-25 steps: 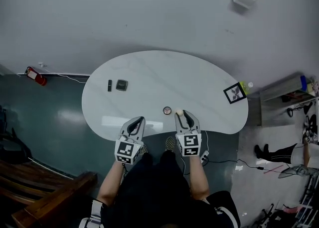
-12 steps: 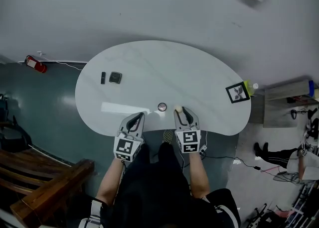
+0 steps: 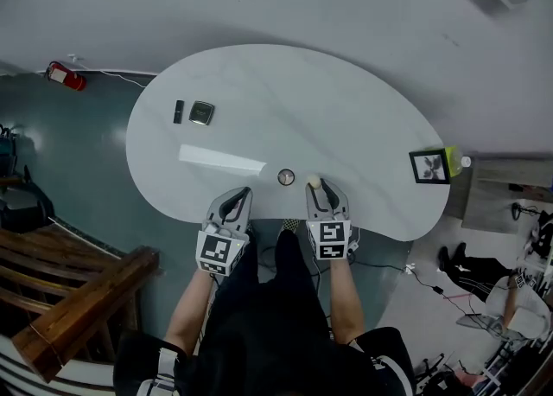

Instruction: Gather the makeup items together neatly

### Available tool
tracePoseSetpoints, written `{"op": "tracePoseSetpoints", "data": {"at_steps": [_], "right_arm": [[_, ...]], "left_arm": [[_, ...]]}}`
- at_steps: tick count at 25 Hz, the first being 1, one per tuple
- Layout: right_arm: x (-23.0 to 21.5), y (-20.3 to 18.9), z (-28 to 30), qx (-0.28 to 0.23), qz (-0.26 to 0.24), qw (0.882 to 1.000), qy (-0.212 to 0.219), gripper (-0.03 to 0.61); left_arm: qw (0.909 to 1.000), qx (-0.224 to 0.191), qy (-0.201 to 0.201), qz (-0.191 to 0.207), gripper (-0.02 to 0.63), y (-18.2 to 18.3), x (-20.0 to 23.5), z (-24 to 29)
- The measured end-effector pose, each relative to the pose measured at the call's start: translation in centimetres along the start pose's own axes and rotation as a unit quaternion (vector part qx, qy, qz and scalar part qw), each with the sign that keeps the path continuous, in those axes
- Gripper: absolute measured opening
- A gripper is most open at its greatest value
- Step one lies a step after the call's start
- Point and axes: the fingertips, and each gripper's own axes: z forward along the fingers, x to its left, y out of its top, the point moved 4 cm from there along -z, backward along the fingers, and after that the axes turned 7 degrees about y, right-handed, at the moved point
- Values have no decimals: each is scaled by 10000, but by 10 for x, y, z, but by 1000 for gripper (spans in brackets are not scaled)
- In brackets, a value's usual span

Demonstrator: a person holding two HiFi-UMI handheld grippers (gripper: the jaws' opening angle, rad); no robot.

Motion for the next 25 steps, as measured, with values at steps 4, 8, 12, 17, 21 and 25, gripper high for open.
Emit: {"op": "tracePoseSetpoints", "data": {"at_steps": [4, 8, 12, 17, 21, 25], "right_arm": [[-12, -18, 13, 137, -25, 9999, 45, 144], [-18, -28, 27, 233, -43, 9996, 143, 144], [-19, -40, 36, 384, -30, 9989, 273, 144], [-18, -49, 43, 433, 14, 9983, 383, 144], [-20, -54, 43, 472, 25, 9981, 400, 146], [-20, -50, 44, 426, 51, 9983, 402, 146]], "left_arm": [[9997, 172, 95, -131, 17, -15, -2, 10], [9992, 283, 168, -215, 17, -26, -2, 19], [9989, 362, 112, -272, 17, -43, -7, 26], [9984, 426, 155, -343, 17, -49, -9, 32], [9982, 459, 161, -362, 17, -51, -11, 32], [9982, 446, 170, -365, 17, -48, -11, 32]]}}
